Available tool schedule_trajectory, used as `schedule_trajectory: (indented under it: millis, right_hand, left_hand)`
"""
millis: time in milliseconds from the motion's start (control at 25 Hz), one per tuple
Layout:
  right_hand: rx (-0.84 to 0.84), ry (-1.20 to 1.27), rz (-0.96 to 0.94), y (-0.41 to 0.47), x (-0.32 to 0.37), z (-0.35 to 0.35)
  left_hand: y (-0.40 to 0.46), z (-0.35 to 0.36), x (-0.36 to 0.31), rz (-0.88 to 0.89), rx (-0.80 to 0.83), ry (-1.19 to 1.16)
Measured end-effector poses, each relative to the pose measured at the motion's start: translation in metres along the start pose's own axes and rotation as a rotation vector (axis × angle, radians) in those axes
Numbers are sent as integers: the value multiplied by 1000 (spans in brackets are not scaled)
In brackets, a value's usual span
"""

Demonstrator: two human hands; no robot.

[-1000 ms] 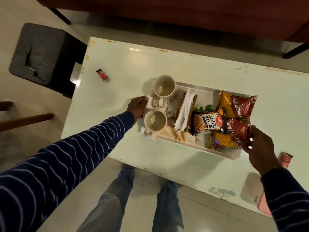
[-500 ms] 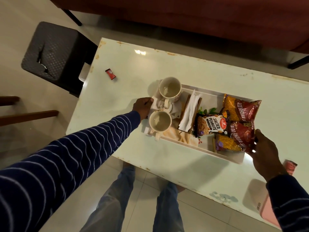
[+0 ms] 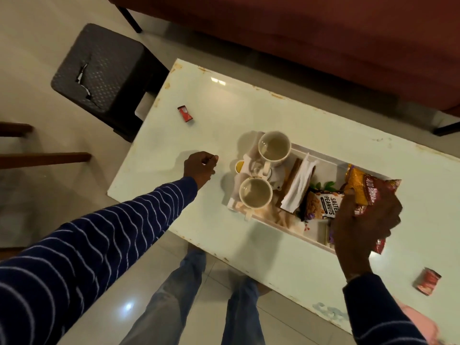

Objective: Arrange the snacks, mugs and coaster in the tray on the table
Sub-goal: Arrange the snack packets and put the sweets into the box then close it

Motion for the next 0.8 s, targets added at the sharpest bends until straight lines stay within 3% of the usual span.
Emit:
schedule_trajectory:
  millis: [120,240,360,640,800]
  right_hand:
    - [6,47,-68,6,36,28]
    - [-9,16,-4,6,31,31]
    - [-63,-84,178,-2,0,-1]
    - [-221,-127,347,1,-74,-106]
    - [-201,-159,372,3,-121,-147]
  left_hand:
    - [25,-33,-12,57,-84,43]
    - [50,-60,-31,114,-140,150]
    - [54,-48,-67,214,-55,178]
    - [-51,83,-224,540,260,54]
    - [-148,186,-257,704,455,0]
Point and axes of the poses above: each hand's wrist, its own y-axis towards the middle knuckle, its own z-axis out of the palm, x = y × z, the point moved 9 cm from there along y, towards the middle knuckle, and after that the axes turned 3 degrees about y, right-handed, at the moved point
